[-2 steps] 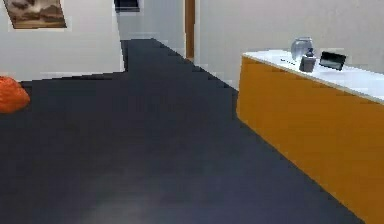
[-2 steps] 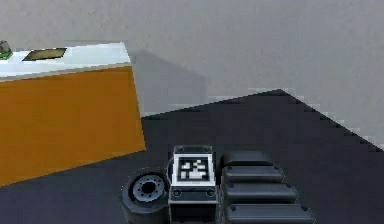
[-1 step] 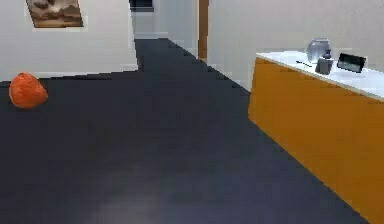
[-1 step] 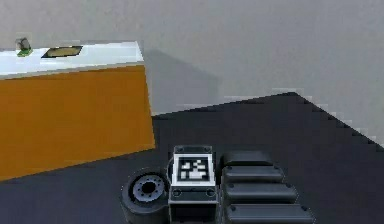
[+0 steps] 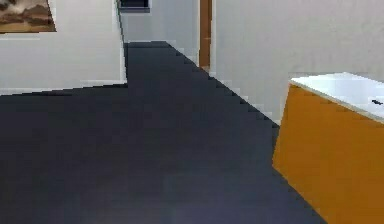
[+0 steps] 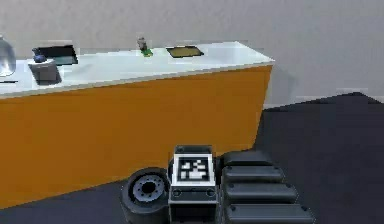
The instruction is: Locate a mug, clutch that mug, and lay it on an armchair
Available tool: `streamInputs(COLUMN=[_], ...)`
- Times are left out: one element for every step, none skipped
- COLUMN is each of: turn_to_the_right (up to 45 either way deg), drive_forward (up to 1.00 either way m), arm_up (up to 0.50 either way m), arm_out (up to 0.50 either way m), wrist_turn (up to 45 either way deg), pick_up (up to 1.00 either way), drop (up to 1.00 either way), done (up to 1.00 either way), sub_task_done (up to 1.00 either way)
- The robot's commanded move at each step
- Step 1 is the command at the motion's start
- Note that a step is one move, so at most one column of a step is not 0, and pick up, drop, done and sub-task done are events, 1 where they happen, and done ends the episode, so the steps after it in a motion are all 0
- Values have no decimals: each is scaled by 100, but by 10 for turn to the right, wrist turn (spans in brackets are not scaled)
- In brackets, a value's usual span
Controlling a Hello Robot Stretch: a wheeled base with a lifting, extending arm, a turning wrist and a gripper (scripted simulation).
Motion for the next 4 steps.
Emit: streamInputs(turn_to_the_right=[0, 0, 0, 0], drive_forward=[100, 100, 100, 100], arm_up=[0, 0, 0, 0], arm_out=[0, 0, 0, 0], wrist_turn=[0, 0, 0, 0], pick_up=[0, 0, 0, 0], drop=[0, 0, 0, 0], done=[0, 0, 0, 0], sub_task_done=[0, 0, 0, 0])
